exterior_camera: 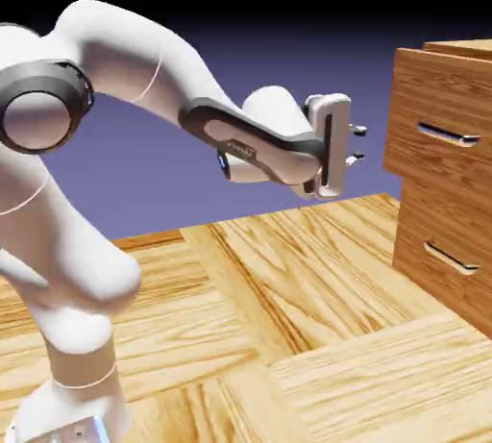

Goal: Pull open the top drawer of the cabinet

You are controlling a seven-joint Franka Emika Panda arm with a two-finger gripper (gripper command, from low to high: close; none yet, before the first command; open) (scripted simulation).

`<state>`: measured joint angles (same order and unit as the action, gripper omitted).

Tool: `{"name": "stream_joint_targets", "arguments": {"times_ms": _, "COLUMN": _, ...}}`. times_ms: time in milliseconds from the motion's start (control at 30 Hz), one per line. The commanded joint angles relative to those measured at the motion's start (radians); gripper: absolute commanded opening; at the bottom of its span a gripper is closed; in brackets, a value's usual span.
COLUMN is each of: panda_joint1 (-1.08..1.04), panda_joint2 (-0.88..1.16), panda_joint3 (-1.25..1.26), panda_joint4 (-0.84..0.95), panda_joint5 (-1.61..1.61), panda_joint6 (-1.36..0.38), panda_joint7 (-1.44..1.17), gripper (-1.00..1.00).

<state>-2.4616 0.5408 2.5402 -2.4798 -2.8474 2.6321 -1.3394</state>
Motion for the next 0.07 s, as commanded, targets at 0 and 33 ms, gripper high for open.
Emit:
{"name": "stream_joint_targets", "arguments": {"times_ms": 0, "panda_joint1": -0.018, "panda_joint2": 0.036, "panda_joint3": 0.017, "panda_joint4": -0.032, "panda_joint5": 0.013, "panda_joint6": 0.000, "panda_joint7": -0.024, "gripper": 1.00}}
{"name": "stream_joint_targets", "arguments": {"times_ms": 33, "panda_joint1": -0.030, "panda_joint2": 0.060, "panda_joint3": 0.028, "panda_joint4": -0.053, "panda_joint5": 0.021, "panda_joint6": -0.001, "panda_joint7": -0.039, "gripper": 1.00}}
